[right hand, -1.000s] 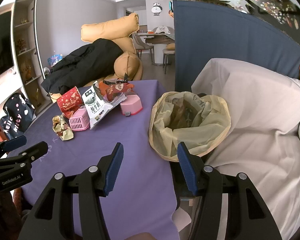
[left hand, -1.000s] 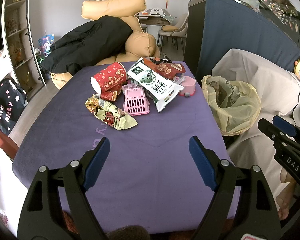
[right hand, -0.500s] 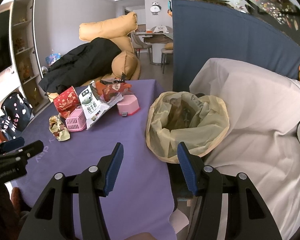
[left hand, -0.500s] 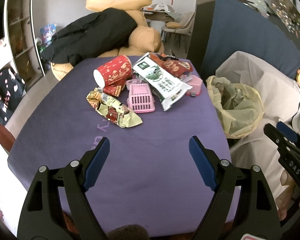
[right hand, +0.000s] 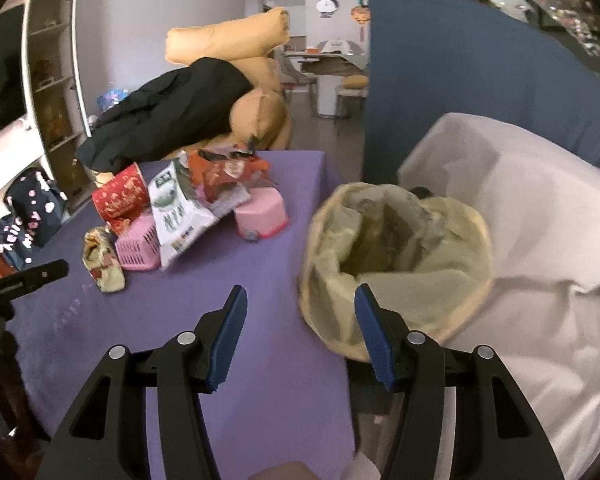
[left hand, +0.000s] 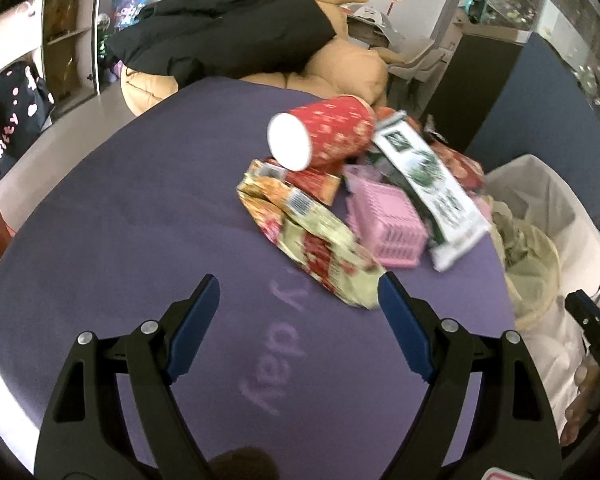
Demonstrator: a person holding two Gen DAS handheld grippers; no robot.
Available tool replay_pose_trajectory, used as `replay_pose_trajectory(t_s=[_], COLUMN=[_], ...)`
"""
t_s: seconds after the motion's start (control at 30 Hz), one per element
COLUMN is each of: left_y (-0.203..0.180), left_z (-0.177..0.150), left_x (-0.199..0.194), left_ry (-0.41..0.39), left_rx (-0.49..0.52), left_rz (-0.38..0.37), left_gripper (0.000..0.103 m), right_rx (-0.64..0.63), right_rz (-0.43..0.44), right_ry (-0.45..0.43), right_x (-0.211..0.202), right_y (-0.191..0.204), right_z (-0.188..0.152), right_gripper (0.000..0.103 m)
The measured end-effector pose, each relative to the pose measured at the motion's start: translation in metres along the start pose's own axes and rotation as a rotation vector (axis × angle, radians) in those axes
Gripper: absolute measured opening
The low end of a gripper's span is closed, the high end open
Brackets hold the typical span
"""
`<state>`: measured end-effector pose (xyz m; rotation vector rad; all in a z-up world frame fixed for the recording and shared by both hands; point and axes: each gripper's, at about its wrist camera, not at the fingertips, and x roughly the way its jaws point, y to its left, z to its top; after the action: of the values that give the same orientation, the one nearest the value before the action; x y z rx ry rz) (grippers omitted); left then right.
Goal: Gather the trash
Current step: 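Grasp the red paper cup with the left tool while the right tool grasps the SATINE milk carton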
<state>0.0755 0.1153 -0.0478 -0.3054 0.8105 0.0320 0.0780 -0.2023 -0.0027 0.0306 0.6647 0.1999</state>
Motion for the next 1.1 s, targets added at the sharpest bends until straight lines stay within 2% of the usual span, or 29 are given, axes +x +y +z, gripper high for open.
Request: replay_pose_trajectory(t_s=[0.1,0.13,0.17,0.27,0.4,0.53,0.63,0.77,0.83,0.97,1.1], left_y=[0.007,0.009,0.01,0.012,0.012,-0.002,-0.015,-0.03,-0.033,-0.027,-0.009], left_z=[0.012,0.015,0.018,0.03,0.052,0.081,0.1,0.12,0.127,0.132,0.127], left_x=[0.017,0.019,0.023,0.031,0.039,0.033,0.045,0.073,0.086,0.11,0.105], left_ry=[0.031,0.04,0.042,-0.005,-0.011,-0.101,-0.089,-0.056,-0.021,0.052,0.076], left_rx=[-0.003,-0.014,-0.027,-0.043,-0.019,0.147,0.287,0.417,0.423,0.389,0.299], left_rz=[-0.026,-0.04,-0.056,-0.067,-0.088,-0.129,-0.178,-0.131,-0.128,-0.129,-0.16], left_gripper=[0.079,0.083,0.085,0.086,0.086,0.086,0.086,0.079,0.072,0.07,0.058], right_rx=[-0.056,-0.077,-0.099,-0.154,-0.147,-0.172,-0.188,-0.186,-0.168,-0.168,-0.224], right_rz=[0.051,0.052,0.057,0.097,0.123,0.11,0.121,0.11,0.111,0.105,0.102], right_ry=[-0.019,-0.017,-0.011,0.062,0.165,0.197,0.209,0.198,0.192,0.184,0.171], right_x=[0.015,0.02,0.027,0.046,0.069,0.079,0.085,0.089,0.091,0.093,0.093], right_y=[0.014,0.019,0.025,0.038,0.041,0.043,0.043,0.037,0.032,0.031,0.047], right_z=[0.011,0.013,0.015,0.018,0.018,0.021,0.026,0.035,0.04,0.049,0.06], right_gripper=[0.053,0.054,0.058,0.058,0.059,0.059,0.059,0.059,0.059,0.059,0.059])
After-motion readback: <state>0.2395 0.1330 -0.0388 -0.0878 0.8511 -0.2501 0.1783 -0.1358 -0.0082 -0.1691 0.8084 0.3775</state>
